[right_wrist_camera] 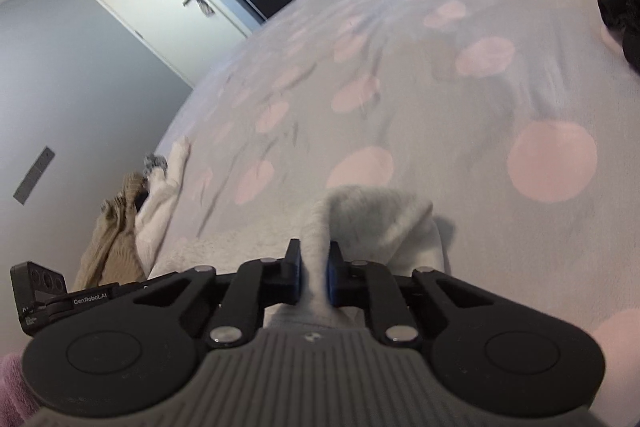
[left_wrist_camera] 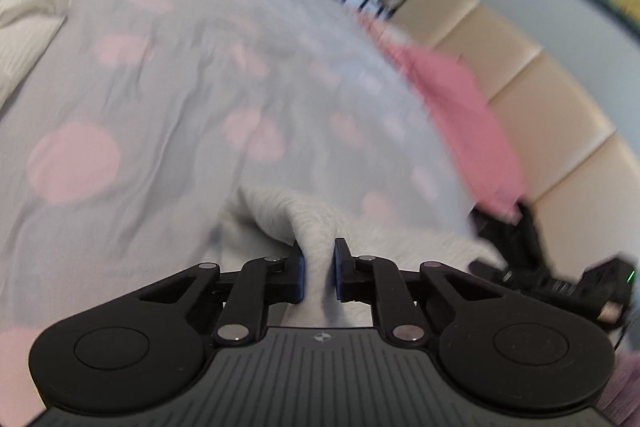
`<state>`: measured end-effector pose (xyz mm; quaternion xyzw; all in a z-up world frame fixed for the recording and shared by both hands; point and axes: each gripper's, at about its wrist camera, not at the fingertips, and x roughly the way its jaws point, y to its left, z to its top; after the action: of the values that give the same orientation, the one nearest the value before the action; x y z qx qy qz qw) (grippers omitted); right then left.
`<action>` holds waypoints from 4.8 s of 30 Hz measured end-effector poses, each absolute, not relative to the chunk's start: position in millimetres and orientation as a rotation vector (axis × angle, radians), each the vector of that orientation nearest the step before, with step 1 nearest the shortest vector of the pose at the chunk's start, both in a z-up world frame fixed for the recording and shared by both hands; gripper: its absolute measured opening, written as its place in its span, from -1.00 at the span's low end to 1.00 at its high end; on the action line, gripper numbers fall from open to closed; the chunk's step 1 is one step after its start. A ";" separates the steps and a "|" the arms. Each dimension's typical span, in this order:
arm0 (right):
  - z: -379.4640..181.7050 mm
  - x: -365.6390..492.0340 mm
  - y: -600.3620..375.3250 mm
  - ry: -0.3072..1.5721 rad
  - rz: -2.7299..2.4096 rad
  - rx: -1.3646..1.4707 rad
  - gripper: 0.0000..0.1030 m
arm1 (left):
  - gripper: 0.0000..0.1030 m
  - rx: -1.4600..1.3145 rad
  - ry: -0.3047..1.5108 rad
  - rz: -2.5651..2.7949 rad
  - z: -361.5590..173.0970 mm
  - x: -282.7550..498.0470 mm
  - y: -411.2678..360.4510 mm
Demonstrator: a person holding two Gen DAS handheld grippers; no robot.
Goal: Fold clothes
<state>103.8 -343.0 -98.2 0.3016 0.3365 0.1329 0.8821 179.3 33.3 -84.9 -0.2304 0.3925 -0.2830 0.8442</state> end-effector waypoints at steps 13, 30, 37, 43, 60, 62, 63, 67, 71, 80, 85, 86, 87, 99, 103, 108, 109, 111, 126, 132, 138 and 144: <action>-120.0 114.3 -333.9 0.776 0.174 0.565 -0.71 | -0.67 -0.414 0.901 -0.499 -113.3 186.5 26.2; -70.3 38.2 -325.0 0.776 0.129 0.331 0.06 | -0.07 -0.177 0.875 -0.429 -50.2 88.0 58.4; -69.4 -15.6 -327.1 0.910 0.110 0.368 0.19 | 0.03 -0.112 0.938 -0.479 -44.4 32.8 50.3; -89.8 -70.2 -324.2 1.052 0.081 0.387 0.28 | 0.05 -0.041 1.072 -0.477 -60.9 -11.0 44.4; -170.6 -75.1 -278.6 1.369 0.169 0.143 0.10 | -0.24 0.011 1.411 -0.433 -134.9 -28.6 36.6; -172.8 -73.8 -273.8 1.355 0.195 0.113 -0.29 | -0.54 0.005 1.406 -0.449 -131.8 -29.6 37.5; -171.5 -74.0 -272.0 1.343 0.207 0.105 -0.40 | -0.62 0.008 1.398 -0.458 -128.6 -30.7 37.6; -153.0 -80.3 -270.0 1.287 0.248 0.115 -0.62 | -0.83 0.020 1.369 -0.495 -115.1 -34.7 38.6; -127.7 -83.1 -271.1 1.242 0.341 0.178 -0.65 | -0.89 -0.006 1.326 -0.560 -89.5 -33.8 43.0; -60.8 -72.8 -319.1 1.043 0.514 0.457 -0.67 | -0.91 -0.236 1.186 -0.679 -36.1 -3.2 61.3; -41.3 -47.8 -341.0 0.917 0.542 0.589 -0.67 | -0.91 -0.321 1.117 -0.680 -18.6 28.3 66.3; -38.6 -42.1 -344.2 0.900 0.544 0.605 -0.67 | -0.91 -0.326 1.107 -0.677 -15.8 35.0 66.5; -35.8 -36.1 -348.1 0.885 0.546 0.627 -0.67 | -0.91 -0.327 1.097 -0.669 -13.5 41.5 66.4; -46.8 51.1 -374.4 0.856 0.409 0.824 -0.69 | -0.93 -0.475 1.100 -0.563 -36.1 137.1 59.9; -63.1 70.4 -370.6 0.896 0.341 0.800 -0.69 | -0.93 -0.466 1.087 -0.477 -59.2 140.9 44.8; -88.8 78.8 -356.2 0.965 0.268 0.674 -0.69 | -0.93 -0.300 1.039 -0.442 -71.2 135.7 19.2; -91.2 79.2 -352.6 0.966 0.261 0.648 -0.69 | -0.92 -0.284 1.034 -0.441 -72.2 135.7 17.6; -94.3 82.2 -344.7 0.967 0.252 0.595 -0.68 | -0.91 -0.280 1.028 -0.434 -75.3 135.4 17.8; -64.7 78.0 -333.8 0.983 0.301 0.554 0.42 | -0.72 -0.349 1.056 -0.501 -56.2 130.3 42.9; -49.3 59.1 -341.7 0.962 0.297 0.551 0.57 | 0.01 -0.342 1.042 -0.540 -39.4 114.6 47.7; -35.7 34.8 -347.9 0.927 0.246 0.489 0.59 | 0.04 -0.288 1.010 -0.503 -23.5 97.1 55.7; -15.4 -5.5 -340.9 0.838 0.272 0.363 0.30 | -0.15 -0.160 0.952 -0.517 -6.4 71.4 69.9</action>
<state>-5.5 -340.9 -15.4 0.1748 0.4035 0.1310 0.8885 71.4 69.9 -6.4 -0.0763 0.4527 -0.2458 0.8537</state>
